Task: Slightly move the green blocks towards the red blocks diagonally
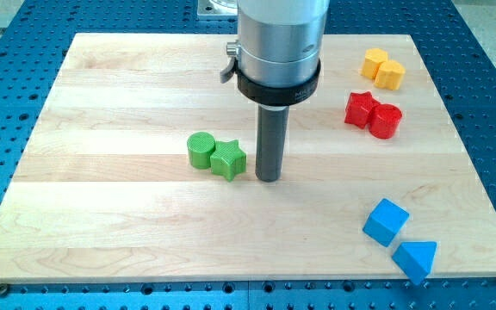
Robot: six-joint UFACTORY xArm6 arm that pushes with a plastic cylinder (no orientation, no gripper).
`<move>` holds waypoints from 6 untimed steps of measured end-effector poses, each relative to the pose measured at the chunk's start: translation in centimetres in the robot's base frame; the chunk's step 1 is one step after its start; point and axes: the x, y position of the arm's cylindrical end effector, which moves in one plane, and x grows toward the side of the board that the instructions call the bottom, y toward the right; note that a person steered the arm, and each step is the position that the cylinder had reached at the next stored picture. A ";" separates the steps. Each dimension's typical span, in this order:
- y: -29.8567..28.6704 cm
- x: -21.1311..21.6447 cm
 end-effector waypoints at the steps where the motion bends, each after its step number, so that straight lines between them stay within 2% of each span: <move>1: -5.6 6.5; 2: -5.4 2.1; 3: -4.2 0.6; 4: -10.2 6.3; 5: -10.3 0.6; 6: -11.7 -2.3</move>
